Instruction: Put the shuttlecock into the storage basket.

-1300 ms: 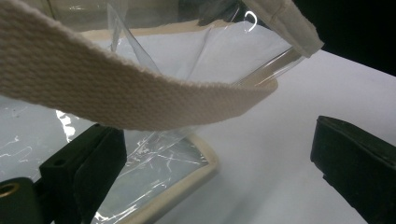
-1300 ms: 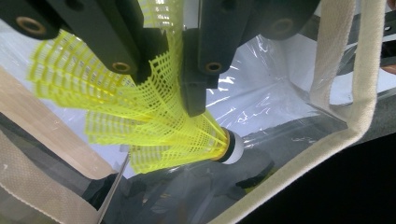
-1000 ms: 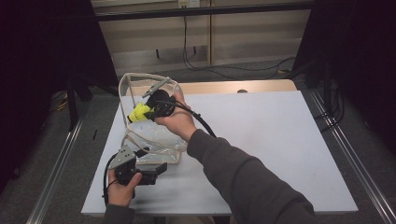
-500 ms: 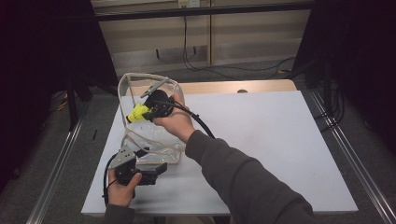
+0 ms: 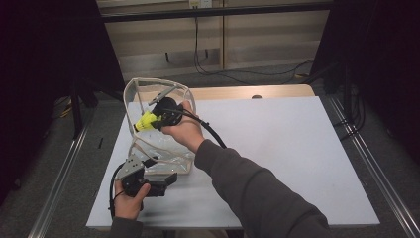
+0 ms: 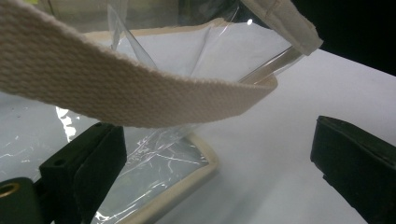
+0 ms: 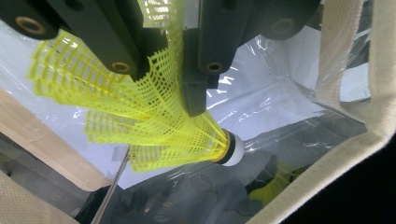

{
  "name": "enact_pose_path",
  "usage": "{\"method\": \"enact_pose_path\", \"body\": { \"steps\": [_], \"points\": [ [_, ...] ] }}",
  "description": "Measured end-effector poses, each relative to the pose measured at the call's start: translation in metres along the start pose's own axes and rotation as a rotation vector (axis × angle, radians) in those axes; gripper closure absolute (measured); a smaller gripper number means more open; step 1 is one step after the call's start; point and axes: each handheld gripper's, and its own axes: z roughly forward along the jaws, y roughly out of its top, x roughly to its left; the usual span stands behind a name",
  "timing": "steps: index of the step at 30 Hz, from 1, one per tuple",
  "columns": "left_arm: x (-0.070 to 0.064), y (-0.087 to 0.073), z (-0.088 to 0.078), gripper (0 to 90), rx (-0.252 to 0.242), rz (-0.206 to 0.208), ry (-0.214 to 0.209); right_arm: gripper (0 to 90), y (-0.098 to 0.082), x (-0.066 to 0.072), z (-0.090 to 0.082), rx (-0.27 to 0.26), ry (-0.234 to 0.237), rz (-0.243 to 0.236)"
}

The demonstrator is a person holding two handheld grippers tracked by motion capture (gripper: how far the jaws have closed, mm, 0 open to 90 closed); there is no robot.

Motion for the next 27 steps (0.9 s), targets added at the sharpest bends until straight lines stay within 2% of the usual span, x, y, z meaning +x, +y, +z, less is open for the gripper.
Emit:
{"method": "enact_pose_path", "body": {
  "steps": [6,27],
  "points": [
    [0.0,0.0,0.0,3.6,0.004,0.003,0.003,82.2,-0.001,0.0,0.004,0.002,0.001,-0.001],
    [0.0,-0.001,0.001,3.6,0.004,0.0,0.001,81.9,-0.005,0.003,0.021,0.061,0.004,-0.03]
  ]
}}
